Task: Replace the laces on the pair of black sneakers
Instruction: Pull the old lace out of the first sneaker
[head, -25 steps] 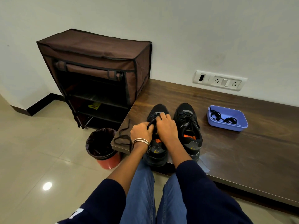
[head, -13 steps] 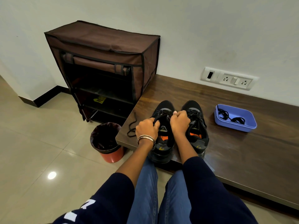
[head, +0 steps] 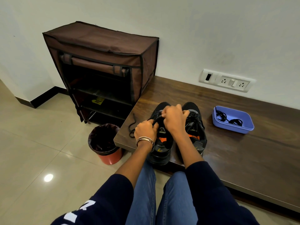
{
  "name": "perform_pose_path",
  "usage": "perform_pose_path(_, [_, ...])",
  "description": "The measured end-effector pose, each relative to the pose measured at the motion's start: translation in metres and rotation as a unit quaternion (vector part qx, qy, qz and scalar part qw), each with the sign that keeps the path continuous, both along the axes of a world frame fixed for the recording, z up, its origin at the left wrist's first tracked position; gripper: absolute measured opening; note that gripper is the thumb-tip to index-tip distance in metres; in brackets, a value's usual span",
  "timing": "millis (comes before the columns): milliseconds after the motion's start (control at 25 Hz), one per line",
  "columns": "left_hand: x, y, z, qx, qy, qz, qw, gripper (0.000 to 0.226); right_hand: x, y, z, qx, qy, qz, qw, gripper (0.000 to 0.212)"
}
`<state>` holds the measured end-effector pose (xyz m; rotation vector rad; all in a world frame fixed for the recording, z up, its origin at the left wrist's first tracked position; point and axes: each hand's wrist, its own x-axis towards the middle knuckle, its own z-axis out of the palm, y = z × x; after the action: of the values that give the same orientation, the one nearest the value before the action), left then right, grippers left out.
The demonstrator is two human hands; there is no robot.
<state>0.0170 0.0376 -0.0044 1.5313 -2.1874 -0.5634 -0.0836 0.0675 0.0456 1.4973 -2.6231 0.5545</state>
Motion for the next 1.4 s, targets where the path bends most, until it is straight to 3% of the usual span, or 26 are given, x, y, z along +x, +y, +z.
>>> perform_pose_path(40, [0.0, 0.001, 0.0, -0.002, 0.0, -0.001, 1.0, 0.029, -0.004, 0.006, 0.002, -0.104, -0.076, -0.03, 0.991, 0.033])
perform_pose_path(80, [0.0, 0.001, 0.0, -0.005, 0.0, -0.004, 1.0, 0.03, -0.006, 0.013, 0.006, -0.22, -0.16, -0.079, 0.959, 0.042])
perform_pose_path(160, [-0.001, 0.001, 0.001, -0.008, 0.0, -0.01, 1.0, 0.031, -0.012, 0.022, 0.006, -0.375, -0.264, -0.186, 0.869, 0.042])
perform_pose_path(200, [-0.001, 0.001, 0.001, -0.007, -0.002, -0.013, 1.0, 0.03, -0.011, 0.023, 0.005, -0.36, -0.271, -0.233, 0.862, 0.036])
perform_pose_path(280, [-0.001, 0.002, 0.001, -0.008, 0.001, -0.013, 1.0, 0.03, -0.009, 0.019, 0.003, -0.231, -0.238, -0.257, 0.908, 0.027])
perform_pose_path(440, [-0.001, 0.001, 0.0, -0.008, -0.005, -0.011, 1.0, 0.029, -0.001, 0.004, -0.004, -0.004, -0.049, -0.068, 0.996, 0.023])
perform_pose_path(520, [0.0, 0.0, 0.0, -0.008, -0.011, -0.016, 1.0, 0.028, 0.006, -0.002, -0.01, 0.092, 0.021, -0.007, 0.995, 0.02])
perform_pose_path(640, [-0.001, 0.0, 0.0, -0.007, -0.008, -0.019, 1.0, 0.028, 0.007, -0.002, -0.014, 0.092, 0.005, -0.014, 0.996, 0.013])
perform_pose_path(720, [-0.001, 0.0, 0.0, -0.007, -0.009, -0.015, 1.0, 0.029, 0.003, 0.007, -0.009, 0.02, -0.088, -0.043, 0.995, 0.015])
perform_pose_path(760, [-0.002, 0.0, 0.001, -0.005, -0.01, -0.013, 1.0, 0.03, 0.001, 0.012, -0.004, -0.063, -0.177, -0.075, 0.979, 0.019])
perform_pose_path(840, [-0.002, 0.0, 0.0, 0.002, -0.01, -0.012, 1.0, 0.03, 0.002, 0.022, 0.006, -0.277, -0.335, -0.156, 0.887, 0.021])
perform_pose_path(880, [-0.002, 0.0, 0.0, 0.004, -0.01, -0.012, 1.0, 0.03, 0.005, 0.026, 0.009, -0.353, -0.359, -0.203, 0.84, 0.019])
perform_pose_path(920, [-0.002, 0.0, 0.001, 0.005, -0.012, -0.014, 1.0, 0.03, 0.008, 0.027, 0.011, -0.376, -0.344, -0.248, 0.824, 0.017])
perform_pose_path(1000, [-0.002, 0.0, 0.002, 0.005, -0.015, -0.018, 1.0, 0.031, 0.01, 0.023, 0.011, -0.295, -0.238, -0.284, 0.881, 0.025])
perform_pose_path(1120, [-0.002, -0.002, 0.001, 0.009, -0.016, -0.02, 1.0, 0.03, 0.005, 0.008, -0.001, -0.103, -0.123, -0.112, 0.981, 0.033])
perform_pose_path(1240, [-0.002, -0.003, -0.001, 0.007, -0.013, -0.022, 1.0, 0.028, 0.005, -0.003, -0.022, 0.077, -0.065, -0.03, 0.994, 0.023])
perform_pose_path(1320, [-0.002, -0.003, -0.001, 0.004, -0.008, -0.017, 1.0, 0.028, 0.003, -0.004, -0.032, 0.048, -0.067, -0.028, 0.996, 0.016])
perform_pose_path(1400, [-0.003, -0.002, -0.001, 0.005, -0.004, -0.012, 1.0, 0.028, 0.0, 0.001, -0.032, -0.053, -0.13, -0.027, 0.99, 0.01])
